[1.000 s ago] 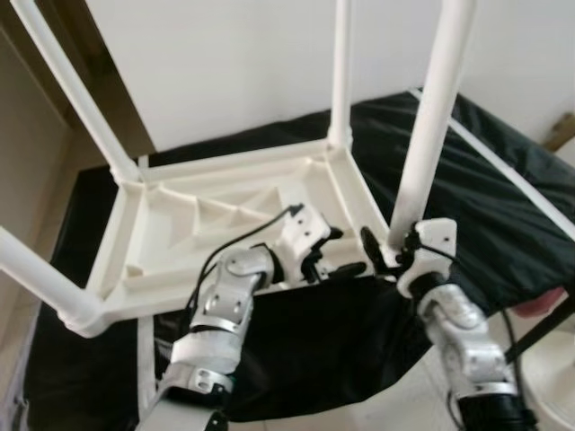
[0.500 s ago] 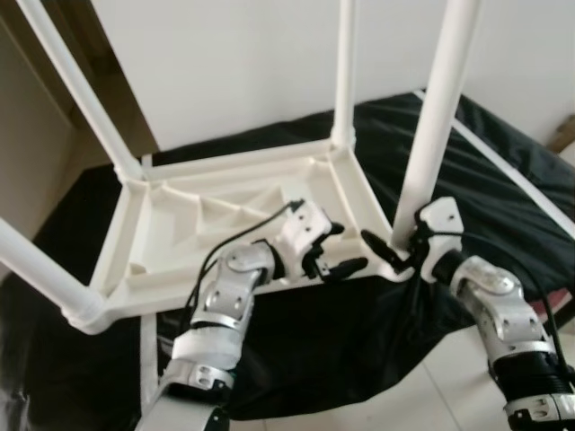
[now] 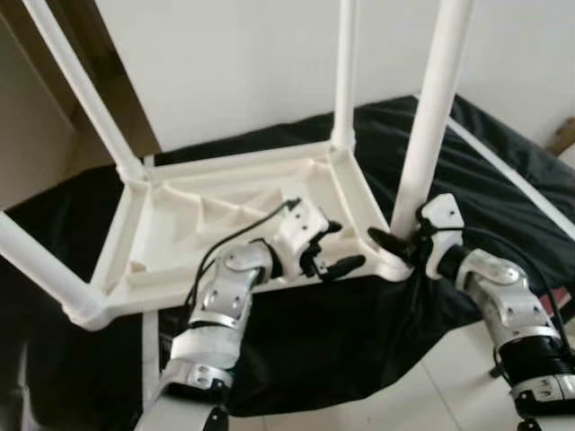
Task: Building children table
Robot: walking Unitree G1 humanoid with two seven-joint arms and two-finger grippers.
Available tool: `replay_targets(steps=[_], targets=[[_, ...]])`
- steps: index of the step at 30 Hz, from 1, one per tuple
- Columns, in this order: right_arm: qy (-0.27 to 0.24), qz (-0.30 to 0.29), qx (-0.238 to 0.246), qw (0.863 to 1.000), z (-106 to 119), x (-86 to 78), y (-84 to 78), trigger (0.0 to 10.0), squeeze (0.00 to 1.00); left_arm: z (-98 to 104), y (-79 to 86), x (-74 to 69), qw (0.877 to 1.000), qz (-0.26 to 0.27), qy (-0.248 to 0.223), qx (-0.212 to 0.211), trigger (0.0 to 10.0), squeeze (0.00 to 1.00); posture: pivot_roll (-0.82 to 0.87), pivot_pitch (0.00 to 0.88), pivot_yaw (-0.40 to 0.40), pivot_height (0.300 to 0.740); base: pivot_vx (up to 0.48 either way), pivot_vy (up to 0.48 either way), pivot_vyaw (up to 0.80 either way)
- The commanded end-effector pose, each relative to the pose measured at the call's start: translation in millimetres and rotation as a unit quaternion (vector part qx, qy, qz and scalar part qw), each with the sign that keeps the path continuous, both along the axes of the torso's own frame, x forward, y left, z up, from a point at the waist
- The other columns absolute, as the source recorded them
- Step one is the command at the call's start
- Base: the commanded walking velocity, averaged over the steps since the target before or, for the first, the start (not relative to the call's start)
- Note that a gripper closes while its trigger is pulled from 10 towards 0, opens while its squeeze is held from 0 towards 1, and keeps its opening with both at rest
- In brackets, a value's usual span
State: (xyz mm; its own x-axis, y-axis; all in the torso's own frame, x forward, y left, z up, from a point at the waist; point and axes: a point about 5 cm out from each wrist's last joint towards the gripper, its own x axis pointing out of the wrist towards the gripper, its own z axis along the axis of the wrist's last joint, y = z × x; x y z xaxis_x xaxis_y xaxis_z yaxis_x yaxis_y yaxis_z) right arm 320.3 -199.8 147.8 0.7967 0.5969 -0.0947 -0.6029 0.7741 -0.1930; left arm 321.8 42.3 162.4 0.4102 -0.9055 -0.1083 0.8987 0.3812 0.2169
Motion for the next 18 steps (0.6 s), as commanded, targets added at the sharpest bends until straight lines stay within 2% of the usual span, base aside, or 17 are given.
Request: replay_targets(steps=[1,2,7,11,12,17,18], targets=[[0.030,0.002,-0.013,0.999,-13.7,-6.0,-0.7,0.0,0.00,2.9,9.6,12.2,0.991,0.133,-0.025,-0.016,10.0,0.00,-0.09,0.000,0.102,0.740,0.000,0.000,0.00],[0.033,-0.008,-0.012,0.999,-15.3,-6.7,-0.5,10.0,0.00,2.7,9.1,12.0,0.991,0.132,-0.025,-0.016,10.0,0.00,-0.09,0.000,0.102,0.740,0.000,0.000,0.00],[0.036,-0.037,-0.006,0.999,-17.9,-7.1,0.9,10.0,0.00,2.3,8.1,11.3,0.991,0.130,-0.024,-0.017,10.0,0.00,-0.09,0.000,0.102,0.740,0.000,0.000,0.00],[0.036,-0.108,-0.003,0.994,-24.0,-6.8,2.5,10.0,0.00,1.5,6.9,10.0,0.992,0.126,-0.021,-0.018,10.0,0.00,-0.10,0.000,0.101,0.740,0.000,0.000,0.00],[0.027,-0.146,0.001,0.989,-26.0,-7.4,3.4,10.0,0.00,0.8,6.3,9.7,0.992,0.126,-0.020,-0.018,10.0,0.00,-0.10,0.000,0.099,0.740,0.000,0.000,0.00],[0.025,-0.186,0.018,0.982,-27.8,-12.1,8.9,10.0,0.00,-0.4,5.1,7.6,0.992,0.123,-0.017,-0.019,10.0,0.00,-0.10,0.000,0.093,0.740,0.000,0.000,0.00],[0.030,-0.219,0.023,0.975,-28.0,-14.6,11.7,10.0,0.00,-1.5,5.1,6.5,0.992,0.123,-0.016,-0.019,10.0,0.00,-0.10,0.000,0.087,0.740,0.000,0.000,0.00]])
